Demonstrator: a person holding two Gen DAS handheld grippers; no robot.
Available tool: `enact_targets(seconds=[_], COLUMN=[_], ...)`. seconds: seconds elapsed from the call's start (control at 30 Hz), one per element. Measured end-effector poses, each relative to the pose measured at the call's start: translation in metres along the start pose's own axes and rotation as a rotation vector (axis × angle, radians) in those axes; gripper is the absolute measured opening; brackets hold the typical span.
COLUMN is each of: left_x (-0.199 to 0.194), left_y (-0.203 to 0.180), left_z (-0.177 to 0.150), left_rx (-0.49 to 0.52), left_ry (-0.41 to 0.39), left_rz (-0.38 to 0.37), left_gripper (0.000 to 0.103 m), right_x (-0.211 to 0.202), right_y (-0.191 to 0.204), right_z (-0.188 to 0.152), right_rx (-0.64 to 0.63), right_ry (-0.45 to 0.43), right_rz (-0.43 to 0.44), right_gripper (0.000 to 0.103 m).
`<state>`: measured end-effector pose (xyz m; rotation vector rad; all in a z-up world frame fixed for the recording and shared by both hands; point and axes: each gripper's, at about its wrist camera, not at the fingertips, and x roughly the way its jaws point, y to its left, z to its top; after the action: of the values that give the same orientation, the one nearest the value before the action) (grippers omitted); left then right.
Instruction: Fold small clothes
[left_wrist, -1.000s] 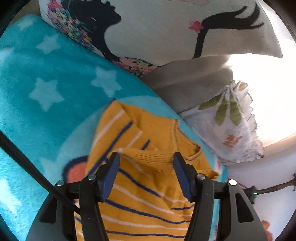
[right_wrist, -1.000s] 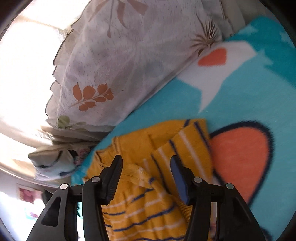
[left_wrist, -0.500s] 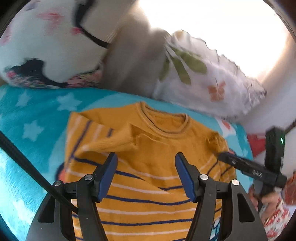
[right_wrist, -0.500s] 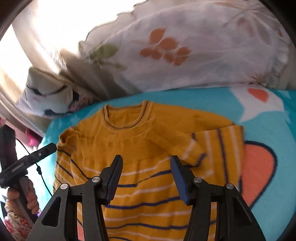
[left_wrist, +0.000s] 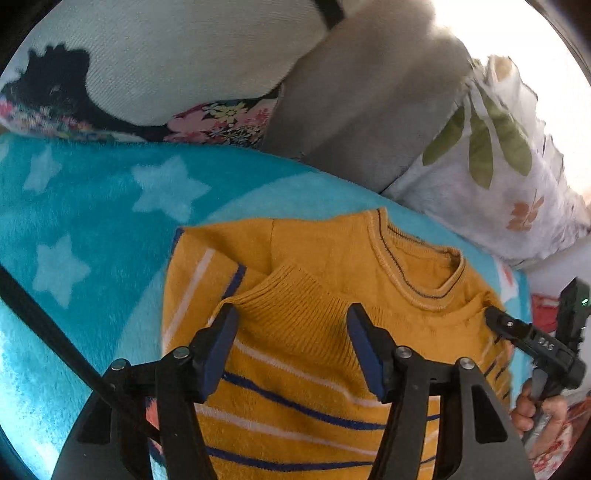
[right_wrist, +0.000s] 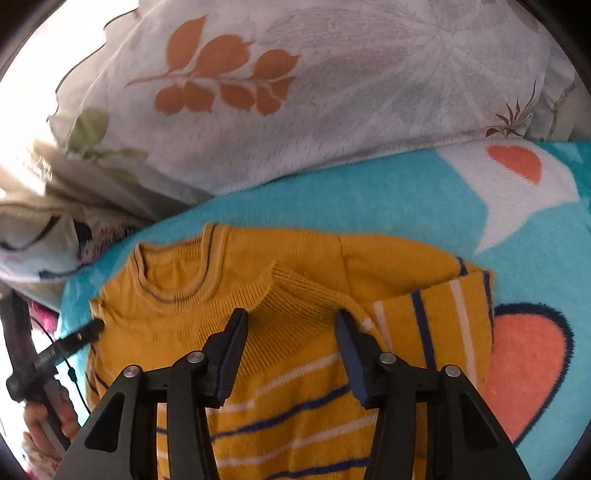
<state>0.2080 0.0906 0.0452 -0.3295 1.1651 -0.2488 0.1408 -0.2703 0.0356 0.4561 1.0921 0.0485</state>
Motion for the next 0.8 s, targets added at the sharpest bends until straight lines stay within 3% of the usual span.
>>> enact_targets(seconds=[0.1, 0.2, 0.33, 0.57, 0.8], left_x=[-0.015, -0.037, -0.071, -0.091, -0.076], left_y=[0.018, 0.032, 0.054, 0.080, 0.077], left_z=[0.003, 0.000, -0.018, -0.080, -0.133], left_rx=[-0.108, -0.154, -0.196, -0.226, -0.245], left_ry=[-0.007, -0.041, -0.076, -0.043, -0.018], left_rz=[-0.061, -0.027, -0.020, -0.016, -0.108], left_gripper=[0.060, 0.061, 0.064, 0.067, 0.068], right_x=[-0.007, -0.022, -0.047, -0.087, -0.108], right_y=[0.000, -0.010, -0.036, -0.076, -0.094], right_z=[0.006, 0.009, -0.001, -0.057, -0.134], right_rx=[0.033, 0.041, 0.066, 0.075, 0.110], right_ry=[-0.022, -0.061, -0.072, -0.037, 0.025], right_rz=[-0.002, -0.066, -0.073, -0.020, 0.106], right_gripper=[0.053, 0.059, 0.060, 0.064, 0.066])
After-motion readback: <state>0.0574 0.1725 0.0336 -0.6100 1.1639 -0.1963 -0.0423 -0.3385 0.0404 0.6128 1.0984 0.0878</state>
